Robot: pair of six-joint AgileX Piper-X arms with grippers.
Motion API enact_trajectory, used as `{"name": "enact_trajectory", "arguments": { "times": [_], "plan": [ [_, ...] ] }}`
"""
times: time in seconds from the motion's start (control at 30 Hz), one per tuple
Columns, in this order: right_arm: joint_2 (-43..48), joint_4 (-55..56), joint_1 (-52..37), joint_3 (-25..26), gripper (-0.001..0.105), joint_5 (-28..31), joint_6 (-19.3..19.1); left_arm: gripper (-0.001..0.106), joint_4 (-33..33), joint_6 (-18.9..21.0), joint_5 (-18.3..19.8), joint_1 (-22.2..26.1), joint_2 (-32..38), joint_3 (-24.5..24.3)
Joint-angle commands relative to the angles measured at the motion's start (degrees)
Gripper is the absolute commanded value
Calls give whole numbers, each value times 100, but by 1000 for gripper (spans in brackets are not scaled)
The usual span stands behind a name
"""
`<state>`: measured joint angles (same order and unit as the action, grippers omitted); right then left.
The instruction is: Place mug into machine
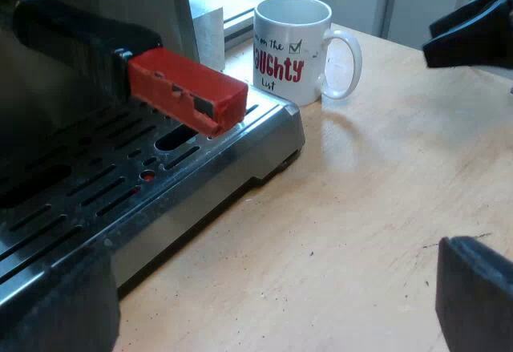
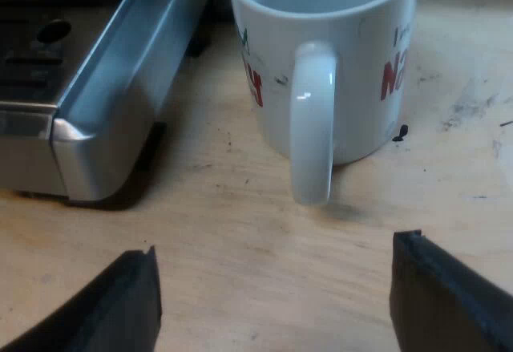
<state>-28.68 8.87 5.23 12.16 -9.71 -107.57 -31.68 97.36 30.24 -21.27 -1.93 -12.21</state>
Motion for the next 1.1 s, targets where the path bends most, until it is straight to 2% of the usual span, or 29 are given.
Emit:
{"name": "enact_trajectory", "arguments": {
  "times": [0.03, 0.33, 0.53, 0.8, 1.1],
  "plan": [
    [-549, -797, 9, 10, 62, -82, -51, 81, 76, 10, 46, -23, -12, -13],
    [-2541, -2739, 9, 10, 62, 99, 241, 81, 76, 10, 46, -23, -12, -13],
    [-3808, -4051, 9, 25, 62, 208, 240, 81, 76, 10, 46, -23, -12, -13],
    [-4835, -4573, 9, 369, 62, 208, 240, 81, 76, 10, 46, -23, -12, -13],
    [-5361, -4645, 9, 710, 61, 198, 240, 81, 76, 10, 46, -23, -12, -13]
  ]
}}
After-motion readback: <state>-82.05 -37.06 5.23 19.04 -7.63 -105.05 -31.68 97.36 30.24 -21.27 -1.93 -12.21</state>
